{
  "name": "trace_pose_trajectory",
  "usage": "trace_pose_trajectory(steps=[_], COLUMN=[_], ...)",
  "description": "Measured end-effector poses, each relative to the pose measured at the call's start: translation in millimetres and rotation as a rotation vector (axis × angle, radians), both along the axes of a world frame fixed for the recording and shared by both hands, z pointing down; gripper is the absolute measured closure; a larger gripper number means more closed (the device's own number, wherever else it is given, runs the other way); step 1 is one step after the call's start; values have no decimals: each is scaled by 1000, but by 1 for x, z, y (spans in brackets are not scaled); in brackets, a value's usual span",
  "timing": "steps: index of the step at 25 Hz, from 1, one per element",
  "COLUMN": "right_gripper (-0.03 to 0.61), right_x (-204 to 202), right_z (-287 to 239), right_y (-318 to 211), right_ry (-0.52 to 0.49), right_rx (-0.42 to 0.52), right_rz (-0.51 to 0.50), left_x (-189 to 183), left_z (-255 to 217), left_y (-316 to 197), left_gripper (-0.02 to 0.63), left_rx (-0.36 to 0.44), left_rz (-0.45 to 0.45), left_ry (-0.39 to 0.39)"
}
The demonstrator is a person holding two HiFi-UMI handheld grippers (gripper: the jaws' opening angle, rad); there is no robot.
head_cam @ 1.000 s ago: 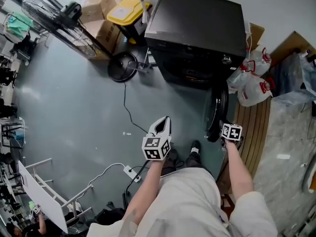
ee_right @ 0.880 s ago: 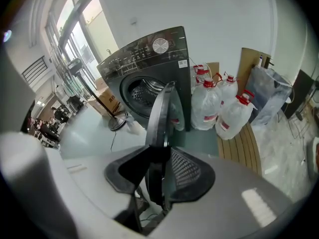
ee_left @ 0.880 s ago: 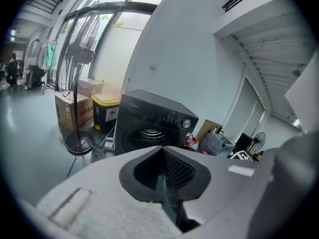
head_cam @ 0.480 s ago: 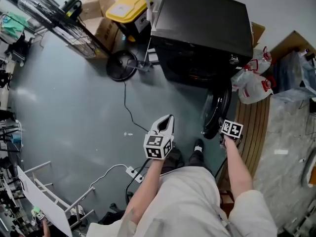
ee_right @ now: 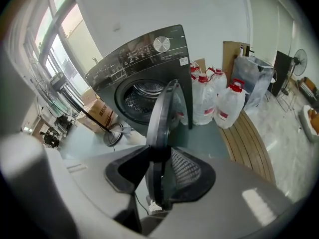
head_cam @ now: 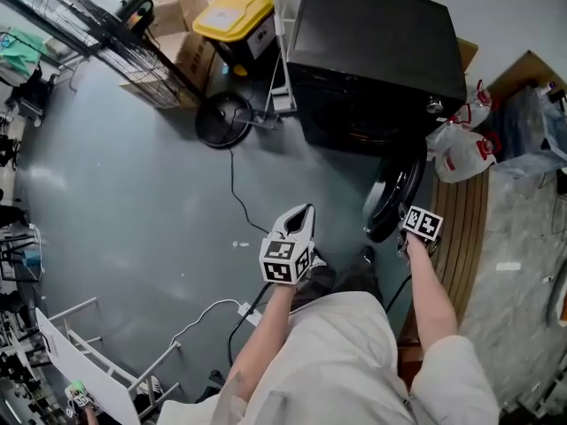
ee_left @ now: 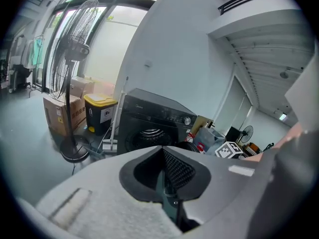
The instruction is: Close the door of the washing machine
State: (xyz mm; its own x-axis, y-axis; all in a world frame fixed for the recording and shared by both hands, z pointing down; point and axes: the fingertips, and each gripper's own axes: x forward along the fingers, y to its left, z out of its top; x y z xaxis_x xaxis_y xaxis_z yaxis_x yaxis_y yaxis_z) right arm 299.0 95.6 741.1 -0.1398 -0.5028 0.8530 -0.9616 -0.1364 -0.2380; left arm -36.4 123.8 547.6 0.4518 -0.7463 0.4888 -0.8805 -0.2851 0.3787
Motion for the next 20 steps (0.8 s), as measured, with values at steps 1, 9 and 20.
trace_pose_trajectory(steps=[1,9,20], right_gripper=[443,437,425], right_x=[-3,-33,-69], right_z=[1,5,8], right_y=[-1,-13,-34], right_ry=[0,-18,-102], right_rx=[0,-10,19], right_rz=[7,25,78], left_x=[-4,-29,-53], left_z=[0,11,25], left_y=[2,2,-15], left_gripper=[612,612,612], left_rx=[2,-8,-33], left_rz=[2,-21,-42], left_ry=[0,0,-28])
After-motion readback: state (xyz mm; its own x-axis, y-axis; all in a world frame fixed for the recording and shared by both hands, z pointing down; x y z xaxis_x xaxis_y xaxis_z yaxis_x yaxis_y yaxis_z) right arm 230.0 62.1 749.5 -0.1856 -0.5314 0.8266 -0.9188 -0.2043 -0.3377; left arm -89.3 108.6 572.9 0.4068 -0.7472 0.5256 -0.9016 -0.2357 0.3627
